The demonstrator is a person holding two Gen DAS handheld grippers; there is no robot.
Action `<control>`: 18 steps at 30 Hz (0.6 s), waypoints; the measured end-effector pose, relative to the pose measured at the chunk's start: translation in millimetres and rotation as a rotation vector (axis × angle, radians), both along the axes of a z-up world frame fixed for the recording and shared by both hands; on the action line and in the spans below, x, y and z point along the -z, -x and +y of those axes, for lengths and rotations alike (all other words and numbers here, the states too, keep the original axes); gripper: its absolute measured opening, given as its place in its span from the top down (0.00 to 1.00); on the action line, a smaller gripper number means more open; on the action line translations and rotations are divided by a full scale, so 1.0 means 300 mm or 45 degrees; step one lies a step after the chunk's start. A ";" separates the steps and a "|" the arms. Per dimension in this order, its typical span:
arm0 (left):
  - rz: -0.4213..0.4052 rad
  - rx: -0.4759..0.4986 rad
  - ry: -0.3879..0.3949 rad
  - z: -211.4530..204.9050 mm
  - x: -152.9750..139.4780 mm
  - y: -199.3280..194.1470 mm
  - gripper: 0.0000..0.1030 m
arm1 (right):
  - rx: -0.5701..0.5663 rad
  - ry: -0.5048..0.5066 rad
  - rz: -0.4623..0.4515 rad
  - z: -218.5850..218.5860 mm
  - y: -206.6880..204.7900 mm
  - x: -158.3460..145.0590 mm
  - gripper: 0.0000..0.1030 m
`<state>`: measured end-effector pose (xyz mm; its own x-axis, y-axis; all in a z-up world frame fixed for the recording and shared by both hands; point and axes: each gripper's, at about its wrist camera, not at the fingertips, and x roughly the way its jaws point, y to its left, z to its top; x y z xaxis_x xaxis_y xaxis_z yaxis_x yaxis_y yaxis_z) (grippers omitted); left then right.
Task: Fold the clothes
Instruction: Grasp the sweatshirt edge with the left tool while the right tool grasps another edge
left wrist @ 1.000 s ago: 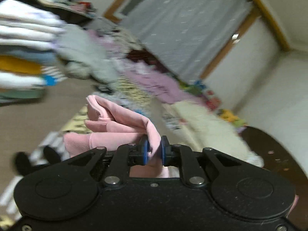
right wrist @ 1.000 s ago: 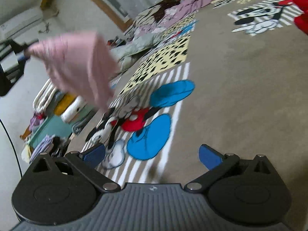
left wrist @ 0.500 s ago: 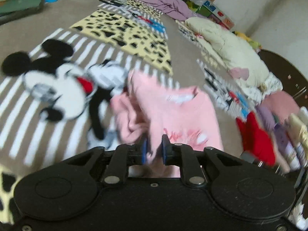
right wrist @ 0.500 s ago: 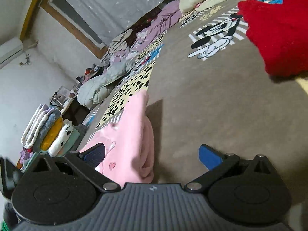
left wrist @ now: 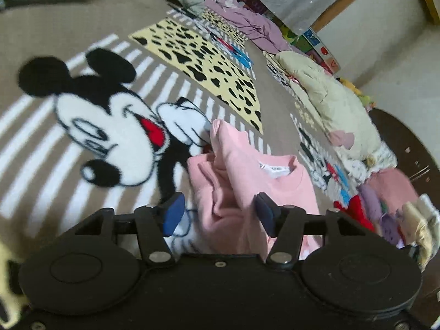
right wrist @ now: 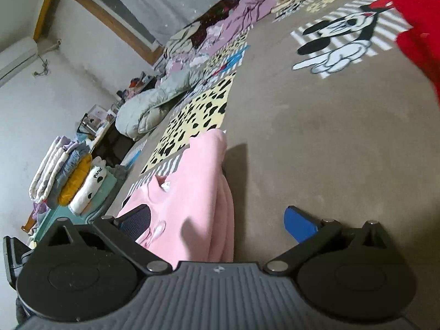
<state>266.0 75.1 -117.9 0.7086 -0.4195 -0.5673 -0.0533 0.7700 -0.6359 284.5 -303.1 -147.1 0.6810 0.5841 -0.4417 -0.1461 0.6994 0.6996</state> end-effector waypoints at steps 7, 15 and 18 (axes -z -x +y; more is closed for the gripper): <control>0.046 0.055 0.095 -0.020 0.051 -0.062 0.44 | -0.151 0.018 -0.008 0.046 -0.101 0.005 0.20; -0.075 0.174 0.065 -0.060 0.003 -0.127 0.74 | -0.244 -0.010 -0.067 0.090 -0.137 -0.020 0.66; -0.232 0.206 0.073 -0.075 -0.054 -0.149 0.76 | -0.175 -0.022 -0.320 0.071 -0.101 -0.122 0.68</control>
